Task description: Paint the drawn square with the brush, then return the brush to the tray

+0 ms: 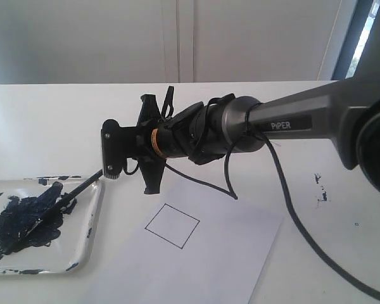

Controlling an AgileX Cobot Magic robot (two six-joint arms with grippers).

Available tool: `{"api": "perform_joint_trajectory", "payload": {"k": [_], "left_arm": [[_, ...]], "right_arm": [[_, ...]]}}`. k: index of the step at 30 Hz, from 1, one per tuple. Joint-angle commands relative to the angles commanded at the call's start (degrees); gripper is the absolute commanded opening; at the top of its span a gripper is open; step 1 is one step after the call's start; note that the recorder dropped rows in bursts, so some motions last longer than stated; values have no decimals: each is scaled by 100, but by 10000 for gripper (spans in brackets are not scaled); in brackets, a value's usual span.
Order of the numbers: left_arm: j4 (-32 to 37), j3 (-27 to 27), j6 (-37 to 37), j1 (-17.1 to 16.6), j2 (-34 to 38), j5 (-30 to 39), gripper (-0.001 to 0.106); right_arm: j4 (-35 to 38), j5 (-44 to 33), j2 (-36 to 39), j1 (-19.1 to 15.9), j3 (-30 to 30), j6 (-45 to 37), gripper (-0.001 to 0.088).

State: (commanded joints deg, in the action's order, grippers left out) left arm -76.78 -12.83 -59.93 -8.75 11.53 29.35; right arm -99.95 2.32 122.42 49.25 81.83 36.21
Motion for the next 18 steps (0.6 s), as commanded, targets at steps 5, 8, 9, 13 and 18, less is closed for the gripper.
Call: {"api": "perform_joint_trajectory", "payload": {"k": [5,8,9,13,18], "left_arm": [[0,0,0,0,0,0,0],[0,0,0,0,0,0,0],[0,0,0,0,0,0,0],[0,0,0,0,0,0,0],[0,0,0,0,0,15,0]], "right_arm": [[0,-8,0,0,0,-65,0],[0,-383,0,36,9,-253,0],[0,-554,0,68,9,-364,0],[0,-911,0,101,9,-1113,21],[0,-544,10,101,13,-1442,76]]}}
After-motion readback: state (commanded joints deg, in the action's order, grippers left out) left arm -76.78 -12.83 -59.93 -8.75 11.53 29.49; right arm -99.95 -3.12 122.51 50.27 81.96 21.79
